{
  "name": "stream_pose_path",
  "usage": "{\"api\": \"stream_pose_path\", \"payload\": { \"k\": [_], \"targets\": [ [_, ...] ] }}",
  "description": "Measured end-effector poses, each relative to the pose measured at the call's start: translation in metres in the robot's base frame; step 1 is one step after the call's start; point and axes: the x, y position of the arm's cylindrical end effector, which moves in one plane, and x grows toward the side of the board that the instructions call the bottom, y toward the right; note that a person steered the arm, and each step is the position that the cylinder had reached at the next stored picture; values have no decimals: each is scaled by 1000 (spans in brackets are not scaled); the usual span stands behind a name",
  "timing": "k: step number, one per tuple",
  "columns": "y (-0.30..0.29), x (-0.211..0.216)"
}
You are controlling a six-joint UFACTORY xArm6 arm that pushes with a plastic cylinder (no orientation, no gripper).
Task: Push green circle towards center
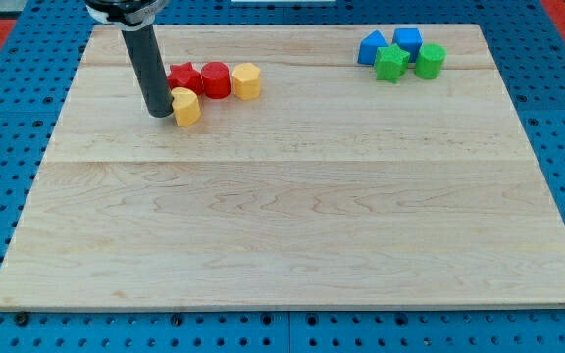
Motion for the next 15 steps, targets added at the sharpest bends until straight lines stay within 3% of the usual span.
{"api": "stream_pose_path", "payload": {
  "k": [1,2,3,5,6,7,9,10,11,12,13,14,15],
  "targets": [
    [-7,37],
    [24,108],
    [153,82],
    [387,-35],
    [432,-94],
    [379,-95],
    [237,23],
    [273,24],
    [339,-18],
    [290,-39],
    [192,-18],
    [136,3],
    [165,13]
  ]
}}
